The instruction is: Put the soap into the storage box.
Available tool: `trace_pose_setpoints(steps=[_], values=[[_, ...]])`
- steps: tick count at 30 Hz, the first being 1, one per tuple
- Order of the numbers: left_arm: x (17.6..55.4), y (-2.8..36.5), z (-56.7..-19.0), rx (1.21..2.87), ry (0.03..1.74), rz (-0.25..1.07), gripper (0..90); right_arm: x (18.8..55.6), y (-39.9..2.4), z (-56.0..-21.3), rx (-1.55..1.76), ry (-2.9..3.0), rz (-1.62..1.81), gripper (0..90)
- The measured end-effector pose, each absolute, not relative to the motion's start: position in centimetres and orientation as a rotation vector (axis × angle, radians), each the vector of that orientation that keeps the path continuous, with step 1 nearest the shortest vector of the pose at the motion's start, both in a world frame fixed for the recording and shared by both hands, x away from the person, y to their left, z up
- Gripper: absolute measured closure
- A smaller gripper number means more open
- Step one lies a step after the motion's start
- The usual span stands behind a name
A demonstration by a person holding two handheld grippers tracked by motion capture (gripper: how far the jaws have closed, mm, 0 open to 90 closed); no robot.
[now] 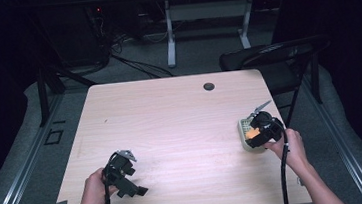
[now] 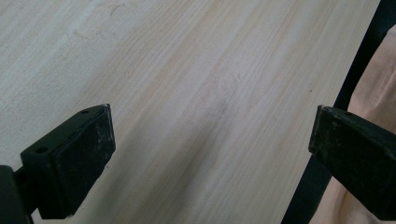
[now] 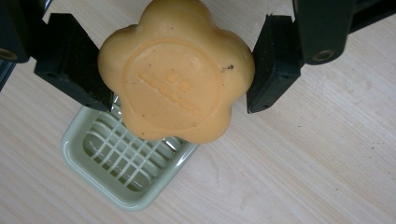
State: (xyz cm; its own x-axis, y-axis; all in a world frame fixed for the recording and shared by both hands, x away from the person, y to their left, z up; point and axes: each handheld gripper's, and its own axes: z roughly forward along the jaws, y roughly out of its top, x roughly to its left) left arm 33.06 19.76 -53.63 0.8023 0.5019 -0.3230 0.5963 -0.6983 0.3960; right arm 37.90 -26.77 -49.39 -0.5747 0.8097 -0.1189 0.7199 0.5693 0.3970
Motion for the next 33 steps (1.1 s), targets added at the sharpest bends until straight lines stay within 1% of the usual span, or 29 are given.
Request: trace_pose_setpoints(steps=[33], values=[[33.1, 19.7, -53.7, 2.499, 0.822, -0.259, 0.6, 39.9, -26.9, -49.8, 1.308, 2.464, 0.493, 24.9]])
